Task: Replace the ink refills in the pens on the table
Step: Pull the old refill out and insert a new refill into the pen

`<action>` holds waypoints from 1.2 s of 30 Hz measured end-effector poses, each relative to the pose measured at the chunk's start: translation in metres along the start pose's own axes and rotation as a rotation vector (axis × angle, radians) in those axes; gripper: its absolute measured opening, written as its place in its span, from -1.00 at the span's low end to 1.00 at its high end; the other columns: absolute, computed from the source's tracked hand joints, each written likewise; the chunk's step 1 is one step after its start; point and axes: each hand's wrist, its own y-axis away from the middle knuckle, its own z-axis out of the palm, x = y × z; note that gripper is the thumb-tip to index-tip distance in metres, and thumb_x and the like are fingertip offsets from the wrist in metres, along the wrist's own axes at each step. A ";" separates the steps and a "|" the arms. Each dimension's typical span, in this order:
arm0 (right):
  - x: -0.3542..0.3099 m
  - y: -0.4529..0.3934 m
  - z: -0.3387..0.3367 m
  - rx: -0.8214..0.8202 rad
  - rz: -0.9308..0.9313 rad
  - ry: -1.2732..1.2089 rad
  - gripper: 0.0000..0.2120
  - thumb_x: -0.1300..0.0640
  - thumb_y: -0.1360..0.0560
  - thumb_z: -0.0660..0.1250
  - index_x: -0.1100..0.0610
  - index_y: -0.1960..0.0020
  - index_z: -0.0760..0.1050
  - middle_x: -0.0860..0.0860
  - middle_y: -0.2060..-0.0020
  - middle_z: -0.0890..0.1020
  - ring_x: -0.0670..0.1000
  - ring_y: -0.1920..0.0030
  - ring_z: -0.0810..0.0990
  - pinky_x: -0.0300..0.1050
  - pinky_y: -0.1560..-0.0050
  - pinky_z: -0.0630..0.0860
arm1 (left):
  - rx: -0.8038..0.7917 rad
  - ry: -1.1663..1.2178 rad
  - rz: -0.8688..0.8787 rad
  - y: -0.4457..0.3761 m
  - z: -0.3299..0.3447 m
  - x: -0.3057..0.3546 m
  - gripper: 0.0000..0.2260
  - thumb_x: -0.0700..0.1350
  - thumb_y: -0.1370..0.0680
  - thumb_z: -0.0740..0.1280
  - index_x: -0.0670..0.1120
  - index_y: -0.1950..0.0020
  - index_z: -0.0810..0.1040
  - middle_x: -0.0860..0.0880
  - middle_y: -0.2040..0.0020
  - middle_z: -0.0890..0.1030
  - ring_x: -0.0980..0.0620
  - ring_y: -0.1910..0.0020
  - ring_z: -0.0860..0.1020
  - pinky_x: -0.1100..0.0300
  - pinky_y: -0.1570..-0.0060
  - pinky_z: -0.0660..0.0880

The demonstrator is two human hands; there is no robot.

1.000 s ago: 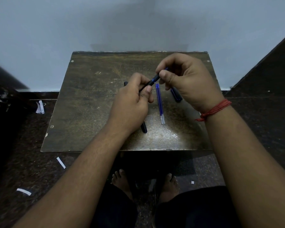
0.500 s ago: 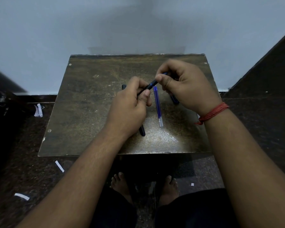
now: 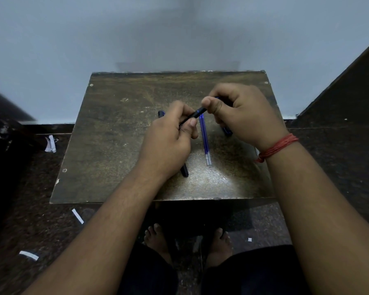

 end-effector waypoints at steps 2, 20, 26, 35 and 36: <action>-0.001 0.001 -0.001 0.006 -0.012 -0.056 -0.84 -0.04 -0.56 0.38 0.05 0.01 0.58 -0.09 0.28 0.60 -0.03 0.37 0.59 -0.11 0.34 0.55 | 0.002 0.006 -0.001 0.000 0.000 0.001 -0.92 -0.13 -0.63 0.26 0.05 0.00 0.43 0.11 0.25 0.64 0.23 0.32 0.53 0.34 0.35 0.31; 0.000 0.001 -0.007 -0.013 -0.082 -0.043 -0.95 0.22 -0.57 0.35 0.12 0.03 0.58 -0.03 0.32 0.62 -0.03 0.35 0.63 -0.04 0.31 0.60 | 0.004 -0.041 0.026 0.000 -0.001 -0.001 -0.96 -0.14 -0.63 0.25 -0.01 -0.02 0.47 0.12 0.24 0.63 0.17 0.34 0.53 0.22 0.35 0.36; -0.006 0.000 -0.005 0.032 -0.143 0.142 -0.89 0.15 -0.58 0.32 0.14 0.09 0.57 -0.04 0.37 0.59 -0.03 0.33 0.56 -0.10 0.31 0.48 | 0.032 -0.088 0.043 0.000 -0.002 0.000 -0.94 -0.15 -0.62 0.27 0.00 0.01 0.46 0.11 0.27 0.61 0.21 0.37 0.48 0.24 0.37 0.31; -0.007 0.000 -0.008 0.025 0.029 -0.045 -0.95 0.14 -0.57 0.35 0.10 0.04 0.58 0.00 0.28 0.62 -0.03 0.33 0.60 -0.22 0.34 0.52 | 0.083 -0.103 0.049 -0.001 -0.001 0.001 -0.96 -0.13 -0.61 0.26 0.00 0.02 0.44 0.10 0.27 0.60 0.08 0.27 0.58 0.04 0.26 0.53; -0.004 -0.001 -0.012 0.076 0.078 -0.104 -0.96 0.14 -0.58 0.36 0.09 0.00 0.58 -0.02 0.25 0.61 -0.06 0.32 0.59 -0.28 0.34 0.50 | 0.089 -0.092 0.037 -0.001 -0.001 0.000 -0.97 -0.13 -0.61 0.25 -0.01 0.01 0.44 0.10 0.26 0.61 0.08 0.25 0.59 0.02 0.23 0.55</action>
